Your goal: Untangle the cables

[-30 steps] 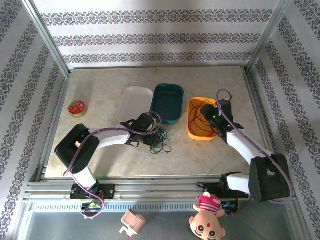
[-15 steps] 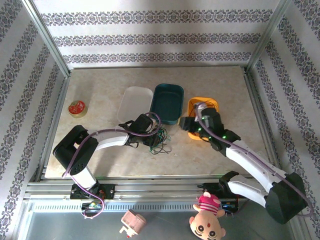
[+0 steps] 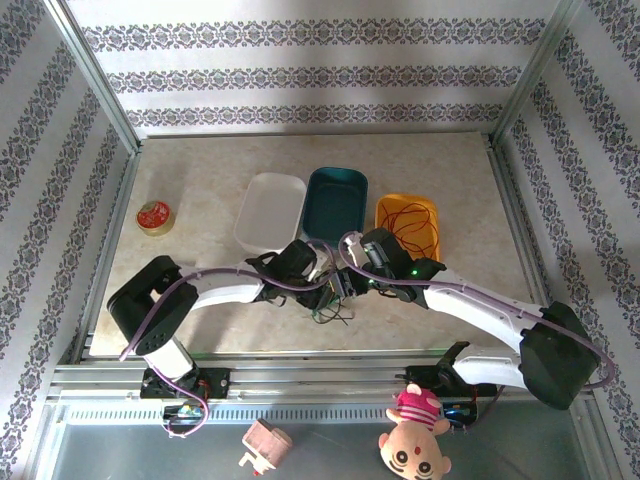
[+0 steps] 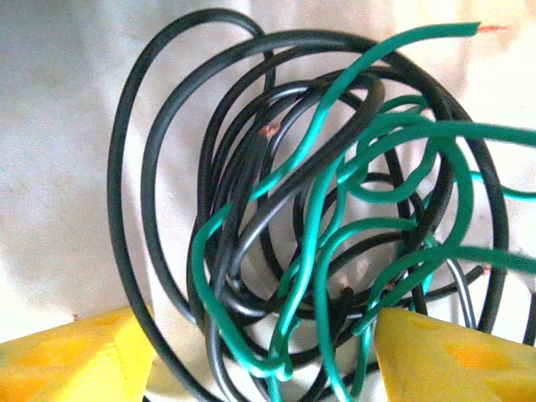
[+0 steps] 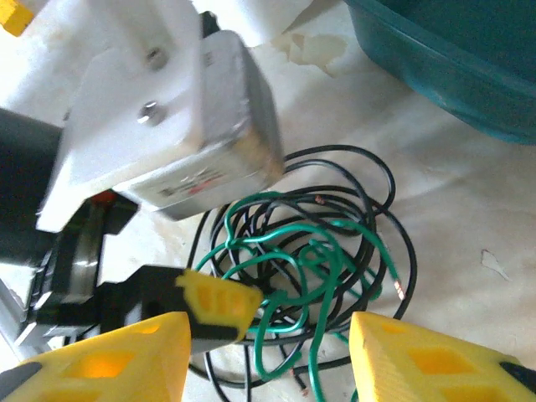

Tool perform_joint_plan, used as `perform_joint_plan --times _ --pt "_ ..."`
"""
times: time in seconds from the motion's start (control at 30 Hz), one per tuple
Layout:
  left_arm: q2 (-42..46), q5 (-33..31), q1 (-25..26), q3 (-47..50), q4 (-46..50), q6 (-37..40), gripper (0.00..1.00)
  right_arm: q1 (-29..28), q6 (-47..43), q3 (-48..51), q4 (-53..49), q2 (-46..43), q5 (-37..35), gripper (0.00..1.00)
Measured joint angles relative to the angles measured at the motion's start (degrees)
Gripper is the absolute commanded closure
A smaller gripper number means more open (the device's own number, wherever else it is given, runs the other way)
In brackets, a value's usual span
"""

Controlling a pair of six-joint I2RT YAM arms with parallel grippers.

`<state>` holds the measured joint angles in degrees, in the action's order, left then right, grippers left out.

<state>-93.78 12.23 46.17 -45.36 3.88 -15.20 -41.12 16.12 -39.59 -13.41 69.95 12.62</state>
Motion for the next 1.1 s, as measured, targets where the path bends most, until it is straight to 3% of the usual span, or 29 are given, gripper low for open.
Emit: perform_joint_plan --times 0.23,0.3,0.53,0.9,1.1 --pt "11.4 -6.3 -0.1 4.4 3.6 -1.7 0.19 -3.8 -3.1 -1.8 -3.2 1.0 -2.6 0.46" --pt "15.0 -8.0 -0.6 5.7 4.2 -3.3 0.13 -5.9 -4.4 -3.5 -3.6 2.9 -3.2 0.46" --pt "23.2 -9.7 -4.0 13.4 6.6 -9.9 0.1 -8.7 -7.2 -7.1 -3.6 9.3 -4.0 0.46" --pt "23.8 -6.7 -7.3 15.7 5.9 -13.8 0.12 -8.9 -8.5 -10.1 -3.3 13.1 -4.3 0.46" --pt "19.8 -0.7 -7.2 15.0 3.8 -12.8 0.06 -5.4 -6.9 -8.4 -3.4 10.7 -4.8 0.46"
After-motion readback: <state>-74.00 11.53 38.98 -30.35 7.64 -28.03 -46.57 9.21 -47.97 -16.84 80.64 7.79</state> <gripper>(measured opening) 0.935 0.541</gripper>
